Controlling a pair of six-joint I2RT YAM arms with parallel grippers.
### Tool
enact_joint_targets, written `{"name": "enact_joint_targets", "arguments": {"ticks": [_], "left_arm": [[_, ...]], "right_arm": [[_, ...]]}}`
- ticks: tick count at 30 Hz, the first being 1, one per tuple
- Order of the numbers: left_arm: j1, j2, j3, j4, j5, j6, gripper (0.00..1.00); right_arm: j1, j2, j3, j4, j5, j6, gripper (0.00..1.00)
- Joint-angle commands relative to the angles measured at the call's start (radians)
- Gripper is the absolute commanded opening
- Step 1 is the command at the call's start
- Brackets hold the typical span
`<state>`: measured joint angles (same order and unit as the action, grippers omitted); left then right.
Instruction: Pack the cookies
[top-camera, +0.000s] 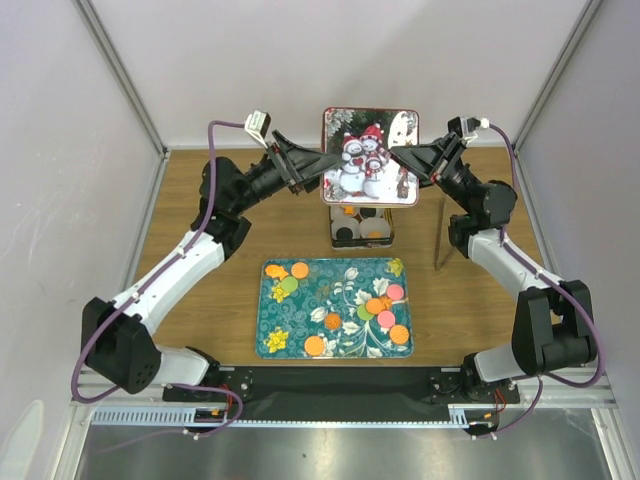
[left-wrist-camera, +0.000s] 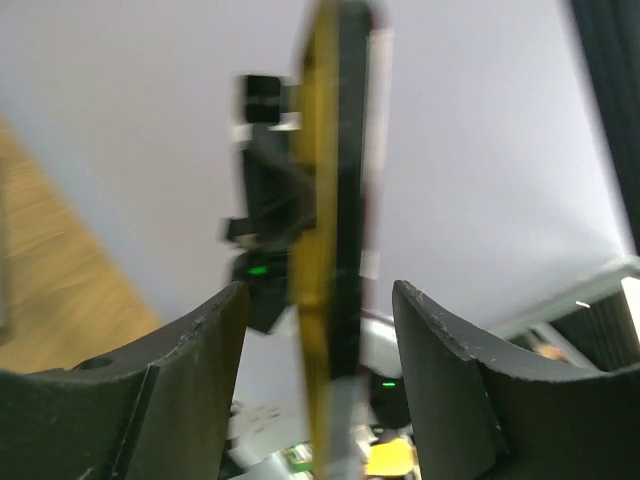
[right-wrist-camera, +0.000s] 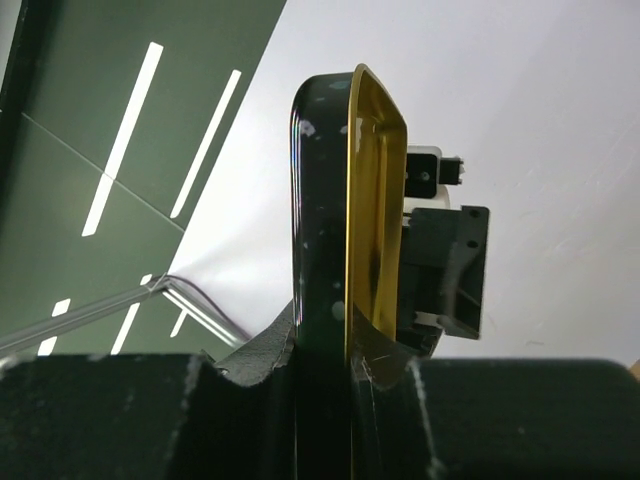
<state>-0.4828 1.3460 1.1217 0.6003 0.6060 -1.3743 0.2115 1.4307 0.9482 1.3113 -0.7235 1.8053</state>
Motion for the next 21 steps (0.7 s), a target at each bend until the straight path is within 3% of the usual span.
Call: {"name": "enact_joint_targets", "arguments": {"ticks": [1, 4, 11, 18, 21], "left_arm": [[0.021, -0.01, 0.026, -0.197, -0.018, 0.188, 0.65], [0.039, 0.007, 0.023, -0.26, -0.044, 0.257, 0.66], [0.098, 0.079, 0.052, -0.293, -0.035, 0.351, 0.82], [0.107, 0.185, 0.184, -0.508, -0.123, 0.553, 0.84], [0.119, 0.218, 0.175, -0.525, -0.176, 0.558, 0.84]], "right_arm": [[-0.015, 0.013, 0.014, 0.106, 0.016, -0.026, 0.0], [-0.026, 0.066, 0.033, 0.086, 0.001, -0.041, 0.0], [-0.052, 0.232, 0.083, 0.048, -0.045, -0.08, 0.0], [-0.073, 0.439, 0.144, 0.065, -0.105, -0.084, 0.0], [-0.08, 0.529, 0.173, 0.068, -0.129, -0.098, 0.0]]}}
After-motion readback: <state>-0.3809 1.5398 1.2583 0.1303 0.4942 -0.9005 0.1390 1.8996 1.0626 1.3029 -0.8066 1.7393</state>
